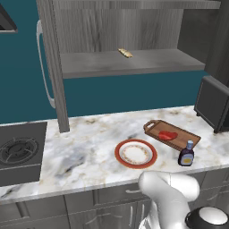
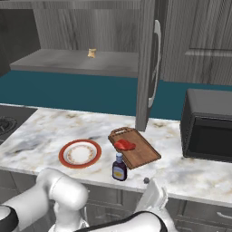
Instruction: Pick the steak from the plate and place it on the cutting board. Then pick the condiment bottle from the cabinet and place it next to the cutting board.
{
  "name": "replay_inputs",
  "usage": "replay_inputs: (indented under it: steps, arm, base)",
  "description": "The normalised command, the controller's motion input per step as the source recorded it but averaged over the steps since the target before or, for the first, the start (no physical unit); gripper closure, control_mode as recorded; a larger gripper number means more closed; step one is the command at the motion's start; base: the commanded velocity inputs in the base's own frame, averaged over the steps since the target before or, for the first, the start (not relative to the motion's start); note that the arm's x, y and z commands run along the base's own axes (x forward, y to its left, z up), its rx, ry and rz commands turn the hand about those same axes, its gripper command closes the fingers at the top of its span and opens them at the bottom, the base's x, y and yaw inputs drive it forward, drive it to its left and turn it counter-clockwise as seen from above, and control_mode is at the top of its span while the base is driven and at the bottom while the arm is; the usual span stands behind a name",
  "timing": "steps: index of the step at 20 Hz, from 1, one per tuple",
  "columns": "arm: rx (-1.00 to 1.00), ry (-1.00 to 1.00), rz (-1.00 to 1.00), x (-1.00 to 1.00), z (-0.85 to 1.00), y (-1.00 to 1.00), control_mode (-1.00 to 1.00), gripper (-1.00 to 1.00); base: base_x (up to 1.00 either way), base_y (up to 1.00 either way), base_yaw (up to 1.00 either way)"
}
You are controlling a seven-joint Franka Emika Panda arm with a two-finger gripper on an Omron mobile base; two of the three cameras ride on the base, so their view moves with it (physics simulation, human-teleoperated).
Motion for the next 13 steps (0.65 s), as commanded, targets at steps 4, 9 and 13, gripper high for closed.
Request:
replay_inputs:
  steps: [4, 9, 13]
  arm:
    - [-0.45, -0.25, -0.07, -0.32, 0.28, 0.40, -1.00, -1.00]
    - [-0.48, -0.22, -0.09, -0.33, 0.29, 0.39, -1.00, -1.00]
    - [-0.51, -0.16, -0.10, -0.32, 0.34, 0.31, -1.00, -1.00]
  base:
    - [0.00, 0.00, 0.00]
    - [0.00, 0.00, 0.00]
    - [0.00, 0.00, 0.00]
